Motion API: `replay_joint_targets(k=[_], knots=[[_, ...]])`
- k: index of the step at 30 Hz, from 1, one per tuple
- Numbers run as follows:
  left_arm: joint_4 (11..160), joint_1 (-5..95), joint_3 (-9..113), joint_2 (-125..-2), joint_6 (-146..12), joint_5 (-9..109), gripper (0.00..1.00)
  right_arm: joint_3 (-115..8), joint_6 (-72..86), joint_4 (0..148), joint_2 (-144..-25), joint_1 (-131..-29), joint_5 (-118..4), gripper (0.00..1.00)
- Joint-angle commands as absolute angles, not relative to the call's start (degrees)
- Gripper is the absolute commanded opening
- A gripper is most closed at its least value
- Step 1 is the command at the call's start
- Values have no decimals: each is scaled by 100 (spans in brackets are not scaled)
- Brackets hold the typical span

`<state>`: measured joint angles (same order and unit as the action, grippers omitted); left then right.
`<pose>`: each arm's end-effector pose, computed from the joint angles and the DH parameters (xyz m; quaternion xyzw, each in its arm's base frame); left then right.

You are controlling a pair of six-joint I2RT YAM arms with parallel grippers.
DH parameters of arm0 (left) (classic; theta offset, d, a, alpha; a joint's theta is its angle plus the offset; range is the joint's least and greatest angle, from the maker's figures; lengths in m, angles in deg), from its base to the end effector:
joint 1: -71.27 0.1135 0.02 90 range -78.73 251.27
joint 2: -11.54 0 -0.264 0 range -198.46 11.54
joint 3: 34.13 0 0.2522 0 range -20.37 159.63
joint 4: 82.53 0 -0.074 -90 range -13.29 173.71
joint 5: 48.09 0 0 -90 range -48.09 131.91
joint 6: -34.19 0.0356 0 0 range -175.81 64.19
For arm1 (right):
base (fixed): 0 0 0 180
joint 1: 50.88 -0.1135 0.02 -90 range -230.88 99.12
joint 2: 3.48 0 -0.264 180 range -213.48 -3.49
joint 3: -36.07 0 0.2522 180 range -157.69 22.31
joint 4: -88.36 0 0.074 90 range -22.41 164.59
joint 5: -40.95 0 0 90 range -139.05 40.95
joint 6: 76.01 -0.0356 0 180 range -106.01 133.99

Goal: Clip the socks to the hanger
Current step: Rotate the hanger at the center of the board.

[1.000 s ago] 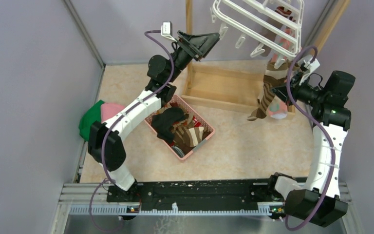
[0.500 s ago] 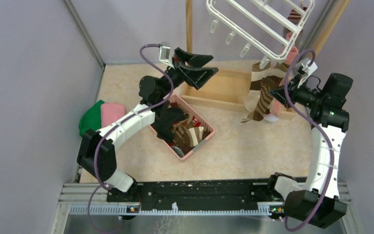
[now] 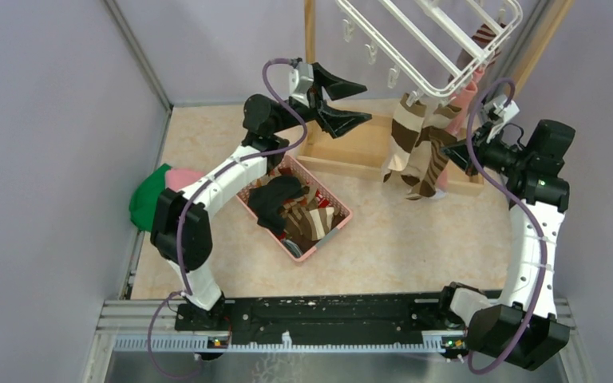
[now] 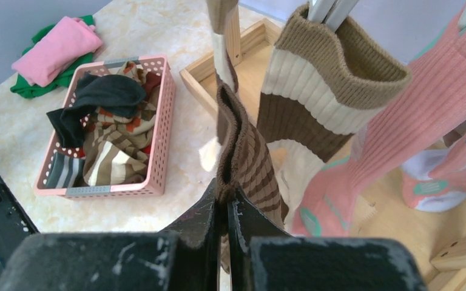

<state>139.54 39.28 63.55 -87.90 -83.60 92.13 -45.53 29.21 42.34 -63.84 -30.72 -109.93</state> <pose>0.3156 -0.2294 0.4288 0.3988 0.3661 -0.5641 0.6235 0.2054 -0.0423 0.3960 -0.2415 0.7373 0.2654 0.5723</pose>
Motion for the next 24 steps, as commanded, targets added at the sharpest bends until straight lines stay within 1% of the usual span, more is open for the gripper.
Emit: replay_joint_targets(k=[1, 7, 10, 12, 15, 18, 20, 24], knots=[[13269, 3950, 6766, -8984, -7288, 9278, 74, -4528, 3286, 4225, -6362, -3003, -11318, 0], [13740, 3789, 6111, -9346, -7139, 8938, 70, -4682, 4425, 3175, -6365, -3007, -12365, 0], [13920, 3702, 6075, -9622, -7097, 8773, 62, -4762, 5111, 2505, -6323, -3022, -12650, 0], [14056, 3616, 6102, -9841, -7134, 8649, 53, -4707, 5244, 2364, -6265, -3062, -12734, 0], [14117, 3383, 6206, -10209, -7075, 8469, 49, -4690, 5374, 2187, -6204, -3106, -12894, 0], [14232, 3126, 6338, -10509, -7071, 8290, 49, -4739, 5094, 2276, -6164, -3202, -13075, 0], [14355, 3003, 6441, -10700, -7105, 8157, 49, -4758, 4487, 2721, -6162, -3421, -12992, 0], [14752, 2816, 6530, -11045, -7262, 7863, 49, -4832, 3306, 3759, -6175, -4142, -12090, 0]])
